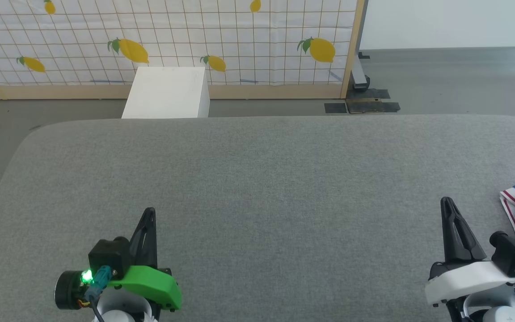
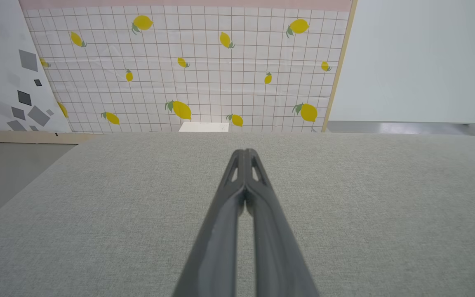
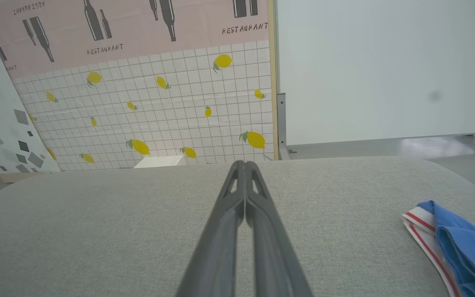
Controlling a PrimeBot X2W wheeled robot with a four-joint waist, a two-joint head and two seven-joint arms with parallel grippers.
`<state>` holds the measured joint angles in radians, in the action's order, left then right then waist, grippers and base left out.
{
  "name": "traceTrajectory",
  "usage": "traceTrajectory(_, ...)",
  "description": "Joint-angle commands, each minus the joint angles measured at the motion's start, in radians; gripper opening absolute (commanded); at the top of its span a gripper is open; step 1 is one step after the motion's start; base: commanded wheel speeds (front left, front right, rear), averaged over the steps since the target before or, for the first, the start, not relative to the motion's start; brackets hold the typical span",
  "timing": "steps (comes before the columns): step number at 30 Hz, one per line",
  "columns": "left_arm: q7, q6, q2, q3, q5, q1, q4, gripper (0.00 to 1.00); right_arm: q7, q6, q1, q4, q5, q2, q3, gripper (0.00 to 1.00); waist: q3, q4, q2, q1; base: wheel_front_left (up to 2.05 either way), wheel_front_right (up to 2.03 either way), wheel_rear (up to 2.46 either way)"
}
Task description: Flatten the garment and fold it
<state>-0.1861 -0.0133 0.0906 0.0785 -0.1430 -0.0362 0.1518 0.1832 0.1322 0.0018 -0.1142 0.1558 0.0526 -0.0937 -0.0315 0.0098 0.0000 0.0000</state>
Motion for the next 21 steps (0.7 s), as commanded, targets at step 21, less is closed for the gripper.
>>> traceTrajectory(21, 0.042, 0.005, -0.013, -0.020, 0.040, 0.014, -0.037, 0.00, -0.045, -0.001, -0.001, 0.030, -0.045, -0.001, 0.023, 0.00, 0.007, -0.002, 0.0000, 0.0000, 0.00, 0.00, 0.00)
